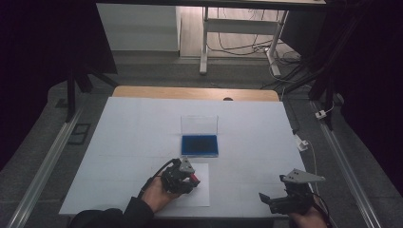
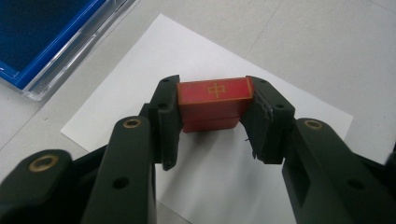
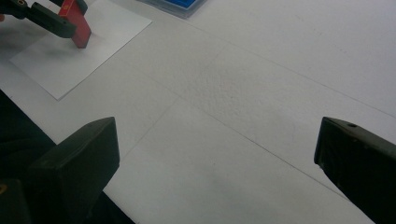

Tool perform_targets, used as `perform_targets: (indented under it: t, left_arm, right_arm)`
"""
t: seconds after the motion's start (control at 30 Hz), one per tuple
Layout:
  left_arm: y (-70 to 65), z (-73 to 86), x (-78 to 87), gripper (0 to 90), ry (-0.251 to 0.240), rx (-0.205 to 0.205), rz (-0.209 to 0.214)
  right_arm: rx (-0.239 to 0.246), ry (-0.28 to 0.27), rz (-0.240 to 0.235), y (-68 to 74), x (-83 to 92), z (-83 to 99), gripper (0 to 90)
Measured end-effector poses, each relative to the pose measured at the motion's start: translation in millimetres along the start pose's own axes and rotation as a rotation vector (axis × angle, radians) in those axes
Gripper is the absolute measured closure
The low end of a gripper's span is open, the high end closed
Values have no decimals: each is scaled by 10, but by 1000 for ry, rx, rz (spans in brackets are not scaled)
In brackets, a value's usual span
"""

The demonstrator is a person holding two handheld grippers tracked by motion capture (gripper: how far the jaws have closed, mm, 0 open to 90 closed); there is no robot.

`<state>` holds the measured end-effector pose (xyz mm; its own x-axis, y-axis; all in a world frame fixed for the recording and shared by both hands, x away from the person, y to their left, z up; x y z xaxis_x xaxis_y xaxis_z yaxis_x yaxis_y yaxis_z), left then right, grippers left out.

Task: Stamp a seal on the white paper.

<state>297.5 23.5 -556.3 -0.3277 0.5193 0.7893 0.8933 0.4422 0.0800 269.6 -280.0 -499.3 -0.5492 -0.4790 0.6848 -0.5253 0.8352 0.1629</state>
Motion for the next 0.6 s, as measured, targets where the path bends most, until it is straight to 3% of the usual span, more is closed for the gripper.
perform_targets:
  t: [0.27,0.6]
  left_arm:
    - [-16,-40,31,580,-19,3,39]
    - [40,-92,162,580,-65,16,29]
  right_arm:
    - [2,1,1,4,1,0,3]
    - [2,-2,0,4,2,1,3]
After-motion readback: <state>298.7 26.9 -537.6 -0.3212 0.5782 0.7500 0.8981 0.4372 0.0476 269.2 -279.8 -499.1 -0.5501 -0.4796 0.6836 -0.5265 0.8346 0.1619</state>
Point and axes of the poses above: each handheld gripper's, and its own axes: x roughly backward along the jaws, z roughly out of its underside, y roughly to its left, the point moved 6 cm from there along -x, roughly forward along the jaws, and after that the axes turned 11 degrees about -x, right-handed, at the moved point
